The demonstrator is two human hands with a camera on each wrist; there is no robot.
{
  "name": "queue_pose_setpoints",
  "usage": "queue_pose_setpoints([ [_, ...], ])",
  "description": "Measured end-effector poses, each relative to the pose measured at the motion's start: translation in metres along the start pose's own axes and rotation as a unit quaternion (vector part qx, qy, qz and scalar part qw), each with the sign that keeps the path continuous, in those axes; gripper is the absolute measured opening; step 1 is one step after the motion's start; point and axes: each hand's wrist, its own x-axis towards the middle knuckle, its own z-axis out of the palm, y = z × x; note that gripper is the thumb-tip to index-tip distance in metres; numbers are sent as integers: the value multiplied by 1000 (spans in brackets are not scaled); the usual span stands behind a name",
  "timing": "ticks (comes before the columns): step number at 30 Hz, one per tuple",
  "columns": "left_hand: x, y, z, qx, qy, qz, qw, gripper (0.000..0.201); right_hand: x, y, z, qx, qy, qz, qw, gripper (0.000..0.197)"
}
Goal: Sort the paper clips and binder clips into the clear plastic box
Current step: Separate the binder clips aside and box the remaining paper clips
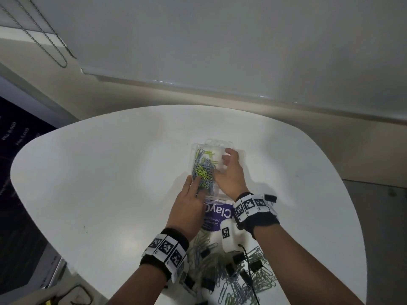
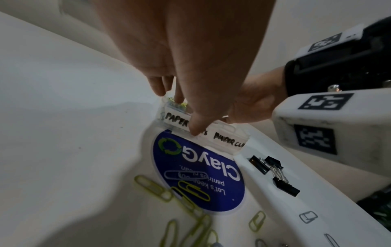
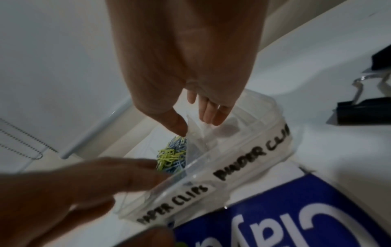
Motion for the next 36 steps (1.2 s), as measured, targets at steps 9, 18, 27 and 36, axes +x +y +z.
queue_pose_setpoints([
  [9,14,9,-4,103,-68,-7,992,72,-40,18,-6,-69,-84,-39,993,67],
  [18,-11,6,1,75,-45,24,996,72,-97,35,-34,-91,3,-141,986,46],
  [27,-84,-5,3,-10,38,26,999,37,-146,105,-65,-182,-123,-104,970,19],
  [36,-105,24,39,-70,-95,55,992,29,-171,109,-50,-300,-162,-90,936,38],
])
